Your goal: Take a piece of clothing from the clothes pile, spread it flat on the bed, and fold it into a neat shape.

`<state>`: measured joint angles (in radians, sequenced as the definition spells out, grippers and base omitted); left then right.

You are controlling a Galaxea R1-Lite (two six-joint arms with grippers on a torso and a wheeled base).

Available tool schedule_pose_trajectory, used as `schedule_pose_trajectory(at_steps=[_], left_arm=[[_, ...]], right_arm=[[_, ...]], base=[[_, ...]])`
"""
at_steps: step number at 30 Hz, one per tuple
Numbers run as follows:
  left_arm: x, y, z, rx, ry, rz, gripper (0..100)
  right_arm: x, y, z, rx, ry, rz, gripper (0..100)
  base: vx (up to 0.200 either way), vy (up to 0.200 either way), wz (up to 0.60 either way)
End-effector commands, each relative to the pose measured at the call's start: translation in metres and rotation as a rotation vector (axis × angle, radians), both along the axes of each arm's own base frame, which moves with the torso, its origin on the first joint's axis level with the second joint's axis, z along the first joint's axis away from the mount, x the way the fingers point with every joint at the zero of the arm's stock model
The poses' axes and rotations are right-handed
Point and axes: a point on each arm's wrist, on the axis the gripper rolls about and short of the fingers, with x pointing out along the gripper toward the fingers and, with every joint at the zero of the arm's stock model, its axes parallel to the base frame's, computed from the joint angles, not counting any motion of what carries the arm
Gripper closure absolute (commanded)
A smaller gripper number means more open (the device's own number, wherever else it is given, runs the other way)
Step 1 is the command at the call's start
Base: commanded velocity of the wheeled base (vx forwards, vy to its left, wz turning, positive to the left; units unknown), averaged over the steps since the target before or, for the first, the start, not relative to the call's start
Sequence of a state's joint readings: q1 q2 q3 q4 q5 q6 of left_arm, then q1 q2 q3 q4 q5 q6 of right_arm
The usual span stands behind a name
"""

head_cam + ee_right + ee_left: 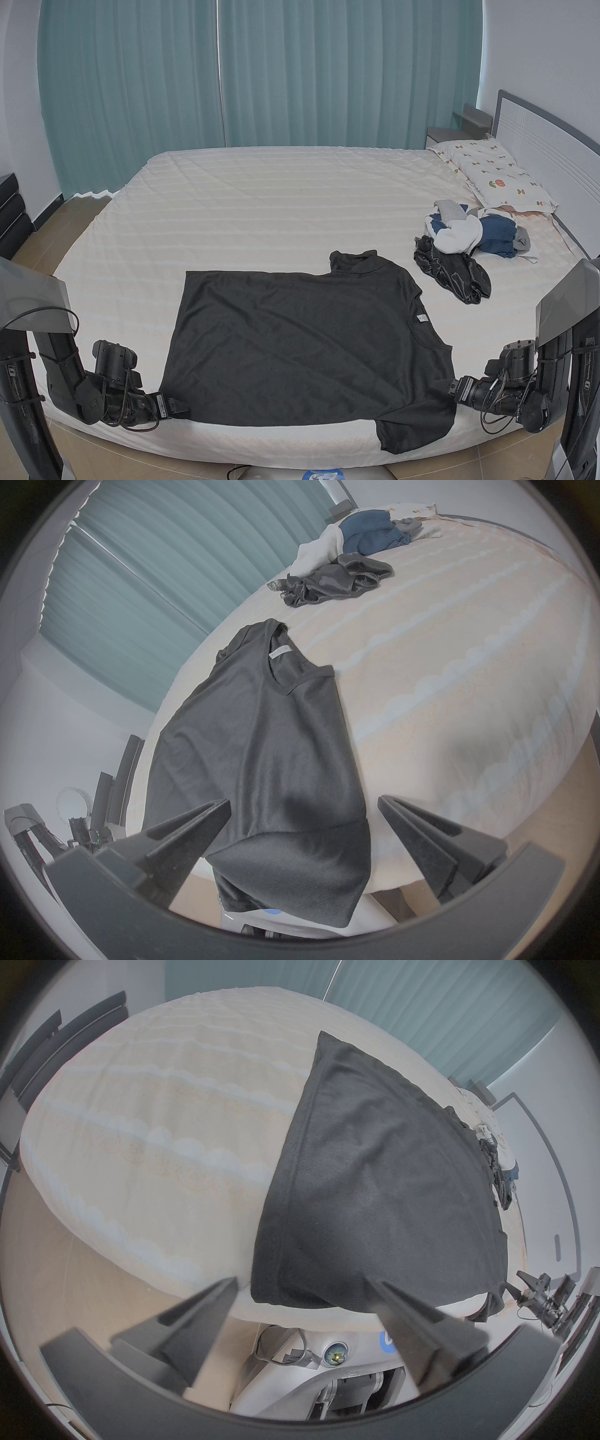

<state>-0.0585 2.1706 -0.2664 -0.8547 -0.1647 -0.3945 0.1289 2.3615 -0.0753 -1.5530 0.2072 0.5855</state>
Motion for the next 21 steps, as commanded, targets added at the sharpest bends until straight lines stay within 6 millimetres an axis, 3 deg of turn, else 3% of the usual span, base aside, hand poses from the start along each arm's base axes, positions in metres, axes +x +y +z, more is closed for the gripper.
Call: schedule_pose_trajectory(at_steps=[1,9,21], left_arm=[[-0.001,-0.003,-0.003,0.01,0.015,-0.008,100],[-0.005,-0.002,-0.003,0.023,0.025,0.003,100],[-0.008,-0.002,-0.002,-0.001,0.037,0.031,100]], right_arm=[[-0.005,0.005,0.0,-0.004,0.009,0.029,0],[-0.021,0.01,-0.008,-0.061,0.074,0.107,0],[-0.021,0.021,-0.01,-0.067,0.072,0.153,0]], base=[[0.0,0.0,0.0],[0.0,0.0,0.0],[0.0,0.0,0.0]])
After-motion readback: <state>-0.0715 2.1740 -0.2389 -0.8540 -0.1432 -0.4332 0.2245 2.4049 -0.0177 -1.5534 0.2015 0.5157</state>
